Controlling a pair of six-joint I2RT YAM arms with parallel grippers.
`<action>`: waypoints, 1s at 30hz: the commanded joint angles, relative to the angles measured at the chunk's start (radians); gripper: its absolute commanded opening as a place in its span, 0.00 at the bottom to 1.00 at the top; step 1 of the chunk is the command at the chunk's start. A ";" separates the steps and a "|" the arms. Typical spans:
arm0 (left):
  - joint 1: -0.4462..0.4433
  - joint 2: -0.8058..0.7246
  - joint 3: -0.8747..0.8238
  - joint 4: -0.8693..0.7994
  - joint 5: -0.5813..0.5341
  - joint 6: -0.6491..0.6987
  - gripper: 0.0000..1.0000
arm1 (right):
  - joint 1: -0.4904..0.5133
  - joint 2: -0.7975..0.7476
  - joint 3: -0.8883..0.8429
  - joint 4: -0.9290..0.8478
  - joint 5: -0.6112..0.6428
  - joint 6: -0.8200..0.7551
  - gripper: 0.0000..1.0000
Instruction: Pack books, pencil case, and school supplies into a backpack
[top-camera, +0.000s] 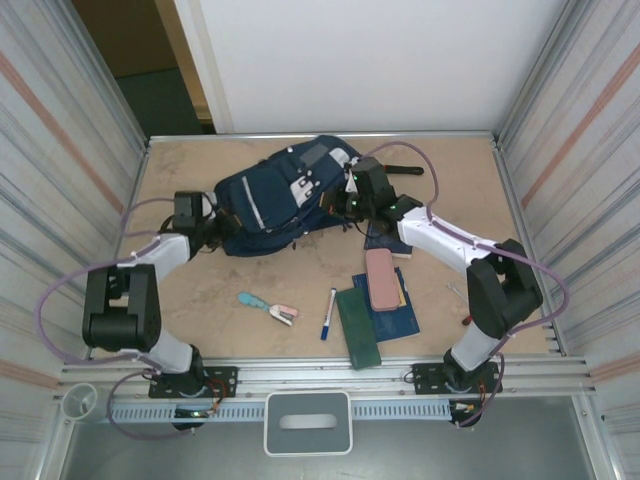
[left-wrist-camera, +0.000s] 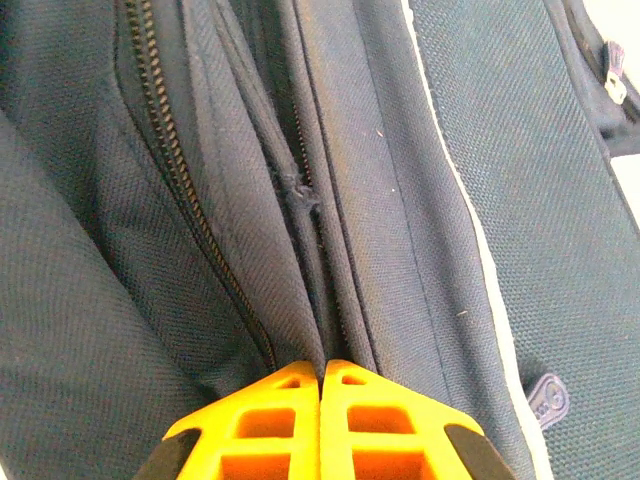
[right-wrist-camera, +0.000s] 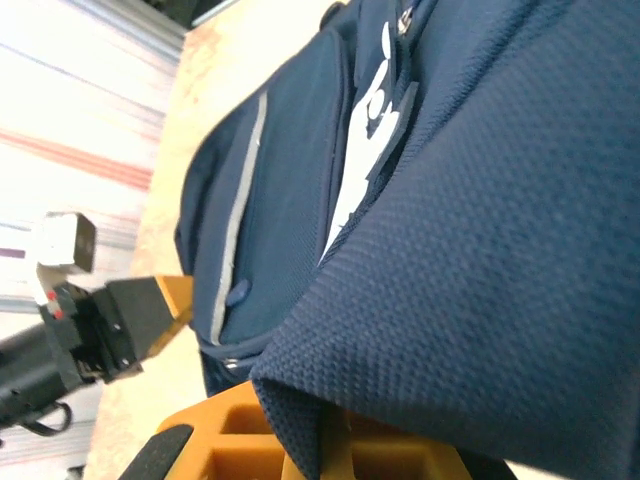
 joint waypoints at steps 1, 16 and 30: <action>-0.060 0.066 0.112 0.023 0.041 0.004 0.00 | 0.023 -0.042 -0.032 0.007 0.008 -0.013 0.00; 0.004 -0.222 0.094 -0.193 -0.214 0.145 0.68 | 0.037 -0.007 -0.106 0.251 0.073 0.299 0.00; -0.512 -0.616 -0.417 0.176 -0.350 0.363 0.73 | 0.034 0.054 0.006 0.294 -0.017 0.381 0.00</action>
